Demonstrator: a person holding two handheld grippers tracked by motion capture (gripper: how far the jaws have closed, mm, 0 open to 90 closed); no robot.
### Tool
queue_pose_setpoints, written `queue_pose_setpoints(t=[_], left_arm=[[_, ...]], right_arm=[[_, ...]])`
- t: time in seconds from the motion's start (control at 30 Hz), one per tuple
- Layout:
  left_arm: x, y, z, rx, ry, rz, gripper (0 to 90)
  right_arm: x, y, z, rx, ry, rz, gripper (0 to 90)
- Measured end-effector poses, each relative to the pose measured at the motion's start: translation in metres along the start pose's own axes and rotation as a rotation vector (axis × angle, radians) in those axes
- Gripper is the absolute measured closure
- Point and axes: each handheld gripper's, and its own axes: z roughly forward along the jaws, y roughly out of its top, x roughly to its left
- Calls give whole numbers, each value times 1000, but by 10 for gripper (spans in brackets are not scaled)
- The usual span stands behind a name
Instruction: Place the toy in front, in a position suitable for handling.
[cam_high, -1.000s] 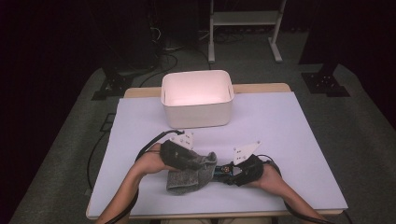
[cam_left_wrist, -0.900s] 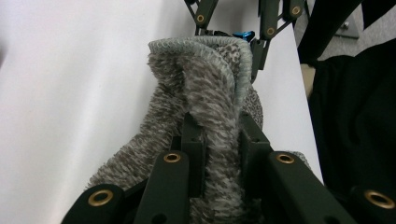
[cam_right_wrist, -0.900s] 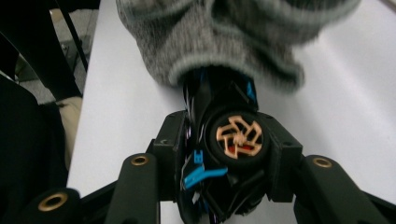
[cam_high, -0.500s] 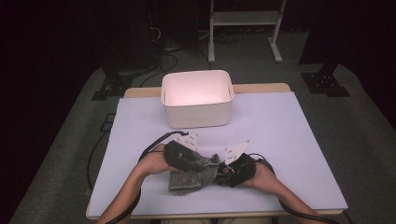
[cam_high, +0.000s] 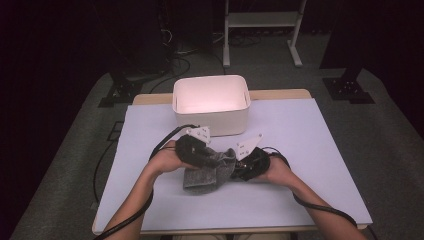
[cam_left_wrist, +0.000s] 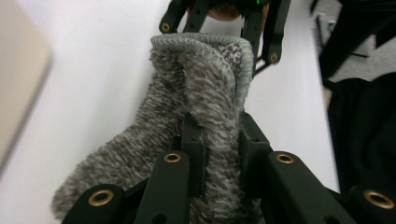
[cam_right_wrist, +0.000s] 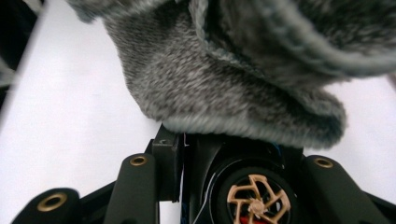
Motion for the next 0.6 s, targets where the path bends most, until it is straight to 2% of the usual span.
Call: queue_pose_setpoints(t=[0.1, 0.2, 0.3, 0.37, 0.47, 0.57, 0.6], left_arm=[[7, -1, 7, 28, 1, -19, 766], [10, -4, 12, 36, -10, -36, 766], [6, -7, 15, 43, -24, -39, 765], [2, -9, 15, 45, -32, -33, 765], [-3, -12, 15, 53, -52, -29, 765], [-9, -16, 16, 60, -71, -24, 765], [-10, -17, 17, 67, -91, -26, 766]], right_arm=[[-2, -2, 7, 8, 1, 0, 551], [2, -6, 3, -51, -5, 22, 551], [8, -11, -3, -79, -19, 56, 545], [10, -14, -7, -95, -8, 79, 521], [16, -16, -7, -101, -14, 89, 476], [22, -15, -7, -96, -39, 74, 450], [24, -13, -7, -93, -26, 87, 414]])
